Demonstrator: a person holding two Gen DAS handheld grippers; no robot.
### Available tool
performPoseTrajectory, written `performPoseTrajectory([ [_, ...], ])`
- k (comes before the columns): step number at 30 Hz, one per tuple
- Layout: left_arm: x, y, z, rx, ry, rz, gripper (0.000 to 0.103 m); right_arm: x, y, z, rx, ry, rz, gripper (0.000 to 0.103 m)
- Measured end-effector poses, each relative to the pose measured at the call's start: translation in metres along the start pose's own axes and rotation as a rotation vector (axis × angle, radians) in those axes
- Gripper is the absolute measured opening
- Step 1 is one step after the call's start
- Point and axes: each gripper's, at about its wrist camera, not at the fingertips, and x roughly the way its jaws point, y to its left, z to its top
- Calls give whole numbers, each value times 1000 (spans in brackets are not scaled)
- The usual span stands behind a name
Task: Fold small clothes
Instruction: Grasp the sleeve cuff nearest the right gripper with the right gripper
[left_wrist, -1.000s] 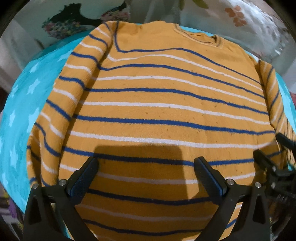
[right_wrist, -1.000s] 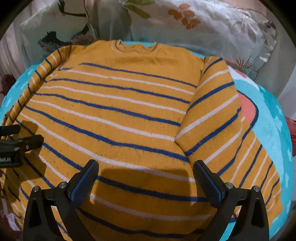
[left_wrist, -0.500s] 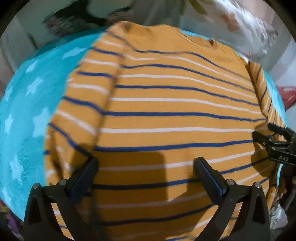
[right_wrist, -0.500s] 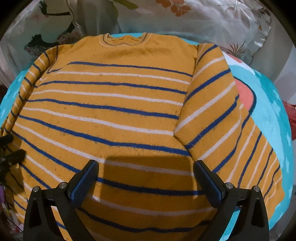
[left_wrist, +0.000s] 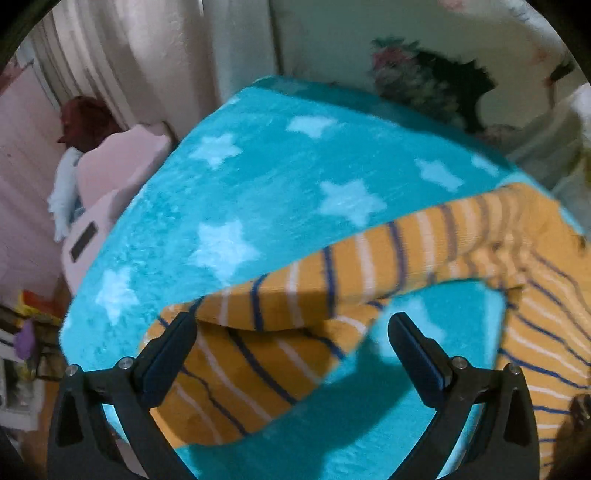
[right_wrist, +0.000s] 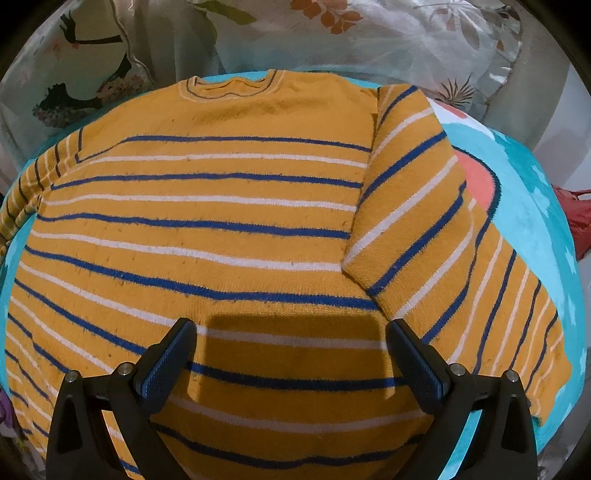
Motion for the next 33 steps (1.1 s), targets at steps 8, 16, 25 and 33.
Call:
performPoseTrajectory([
  [8,-30,-91,-41,111,-8,-169,103,2,-2,1,25,-30,-2,103],
  [16,-54,-173,-83,239,30,-269,103,-19,-21,-8,23,-44,54,92],
  [25,-67,-207,-110,255,24,-258,103,-48,-194,-80,503,-77,25,90],
  [33,-98,-241,-128,309,-22,-316,103,-48,-256,-56,745,-142,135,30],
])
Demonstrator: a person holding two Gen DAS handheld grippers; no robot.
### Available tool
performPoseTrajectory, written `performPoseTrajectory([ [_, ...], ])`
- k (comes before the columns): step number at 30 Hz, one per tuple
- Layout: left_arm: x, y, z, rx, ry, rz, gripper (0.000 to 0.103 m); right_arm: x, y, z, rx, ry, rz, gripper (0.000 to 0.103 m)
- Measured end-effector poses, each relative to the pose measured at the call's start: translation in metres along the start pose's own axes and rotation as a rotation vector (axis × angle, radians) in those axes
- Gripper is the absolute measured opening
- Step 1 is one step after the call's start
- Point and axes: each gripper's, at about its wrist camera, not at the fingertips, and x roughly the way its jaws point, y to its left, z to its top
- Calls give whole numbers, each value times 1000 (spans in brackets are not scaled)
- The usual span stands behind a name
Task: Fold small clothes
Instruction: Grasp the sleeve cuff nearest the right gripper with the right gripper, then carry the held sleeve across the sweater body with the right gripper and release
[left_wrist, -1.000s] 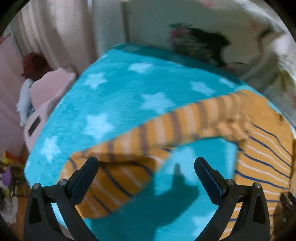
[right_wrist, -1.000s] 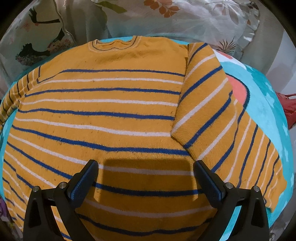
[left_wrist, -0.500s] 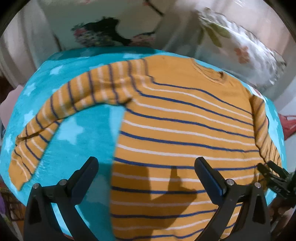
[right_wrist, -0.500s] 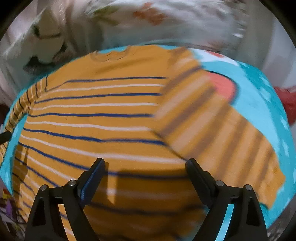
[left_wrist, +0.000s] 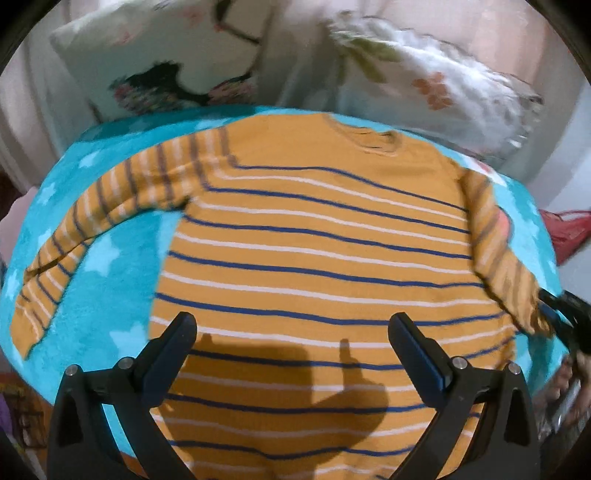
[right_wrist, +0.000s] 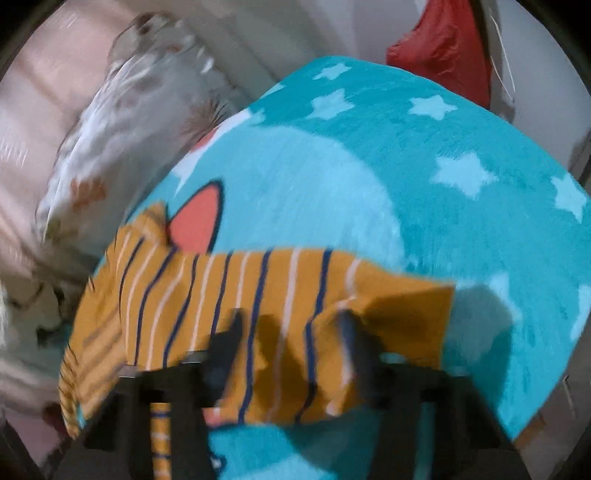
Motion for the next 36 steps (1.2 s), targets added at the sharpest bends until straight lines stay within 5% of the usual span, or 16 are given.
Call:
performPoseTrajectory([
  [1,-2,-11,-3,27,-1,-29,103,2,-3,6,9,6,12,9],
  [2,-2,-18,-5,46,2,-49,103,1,-8,12,20,8,26,2],
  [9,19,-109,-45,271,129,-272,103,-39,-49,73,20,-121,-49,1],
  [14,39,-163,-80,342,310,-463,103,-67,-69,75,45,-62,138,4],
  [15,41,-176,-87,379,332,-480,103,-67,-68,68,33,-28,165,6],
  [19,30,-195,-93,435,314,-525,103,-58,-62,15,18,137,272,44],
  [22,20,-194,-83,403,268,-522,103,-40,-61,-20,47,222,306,46],
  [24,13,-184,-73,350,246,-520,103,-25,-61,-31,78,240,286,50],
  [29,-2,-156,-49,213,178,-503,103,-16,-51,-14,130,118,252,60],
  [30,-5,-146,-44,180,155,-490,103,-12,-48,-11,129,112,243,58],
  [32,-15,-126,-34,131,108,-451,103,-4,-43,-1,126,125,240,7],
  [36,-34,-71,-20,32,26,-351,103,-22,-47,30,93,34,167,7],
])
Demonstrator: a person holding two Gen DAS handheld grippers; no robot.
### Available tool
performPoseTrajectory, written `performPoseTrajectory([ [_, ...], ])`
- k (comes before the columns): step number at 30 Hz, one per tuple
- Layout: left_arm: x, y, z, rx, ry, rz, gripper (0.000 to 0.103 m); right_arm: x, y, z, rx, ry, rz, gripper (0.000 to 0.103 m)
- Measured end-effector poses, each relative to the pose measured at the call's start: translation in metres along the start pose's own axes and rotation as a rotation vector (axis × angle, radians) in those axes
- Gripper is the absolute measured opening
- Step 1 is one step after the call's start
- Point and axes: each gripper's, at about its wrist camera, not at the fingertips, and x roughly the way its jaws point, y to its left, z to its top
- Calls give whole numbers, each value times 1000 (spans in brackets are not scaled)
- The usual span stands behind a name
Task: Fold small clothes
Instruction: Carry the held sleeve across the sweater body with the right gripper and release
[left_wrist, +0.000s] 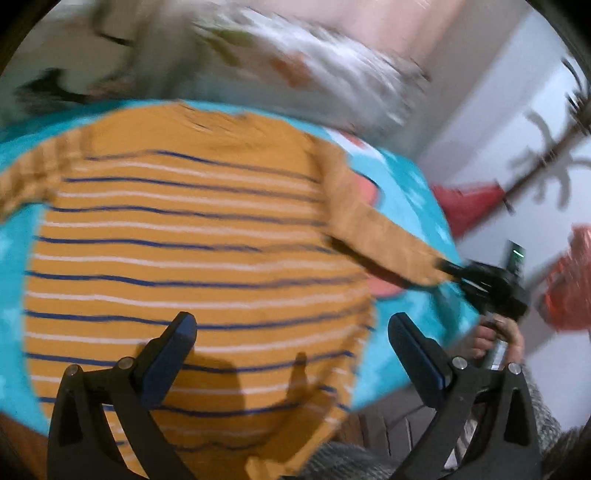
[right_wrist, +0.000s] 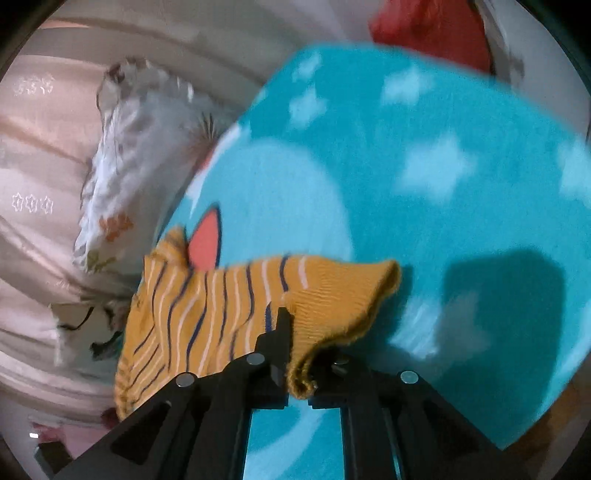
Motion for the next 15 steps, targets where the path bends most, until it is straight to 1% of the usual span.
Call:
performPoseTrajectory([
  [4,-23,50,7,-70,-76,141,103,-37,3,53,-80,-178,-197,7],
  [5,-28,59,8,-80,-83,162,103,-49,1,72,-105,-238,-279,7],
  [7,-36,85,7,-106,-96,224,103,-61,0,95,-122,-295,-364,7],
  [8,-42,96,6,-116,-100,242,103,-67,4,107,-123,-319,-395,7],
  [10,-48,115,7,-135,-111,274,103,-70,22,116,-130,-343,-389,7],
  [12,-52,128,9,-156,-117,283,103,-65,49,114,-168,-344,-350,7],
  [15,-56,150,10,-192,-123,276,103,-32,103,89,-243,-265,-212,7],
])
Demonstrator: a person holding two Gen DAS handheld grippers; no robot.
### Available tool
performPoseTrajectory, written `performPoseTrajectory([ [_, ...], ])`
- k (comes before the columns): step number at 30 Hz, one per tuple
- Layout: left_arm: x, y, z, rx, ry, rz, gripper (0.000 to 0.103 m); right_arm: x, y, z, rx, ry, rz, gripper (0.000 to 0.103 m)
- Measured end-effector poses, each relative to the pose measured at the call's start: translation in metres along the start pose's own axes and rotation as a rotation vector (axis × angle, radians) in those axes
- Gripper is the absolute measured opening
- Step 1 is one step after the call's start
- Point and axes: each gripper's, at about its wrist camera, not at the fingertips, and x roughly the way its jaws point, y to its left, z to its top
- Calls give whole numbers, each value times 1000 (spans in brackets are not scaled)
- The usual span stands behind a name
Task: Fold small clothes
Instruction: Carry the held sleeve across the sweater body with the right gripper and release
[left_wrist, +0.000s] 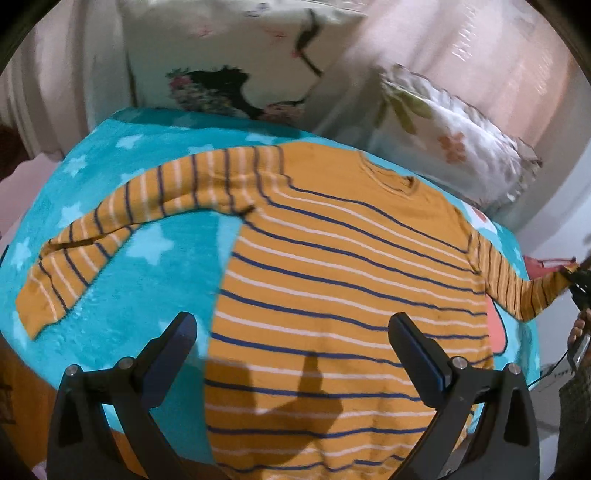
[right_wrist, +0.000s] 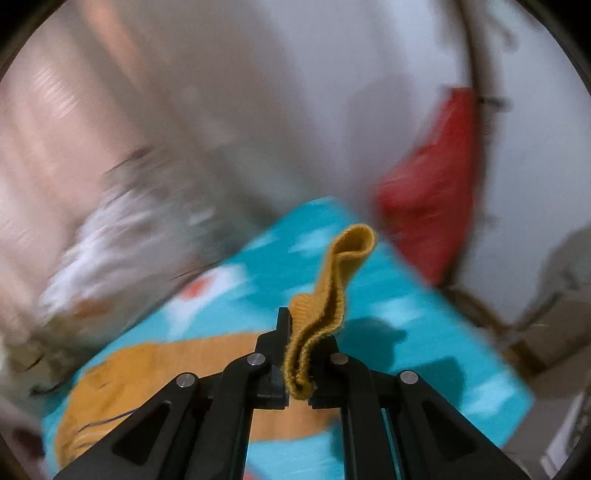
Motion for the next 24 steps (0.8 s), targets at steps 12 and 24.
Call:
performPoseTrajectory([
  [12,10,98,2,-155,16,32,103,83,292,-151,-345,389,485,6],
  [24,13,187,-6,-332,24,77,103,140,385,-243,-549,551,457,28],
])
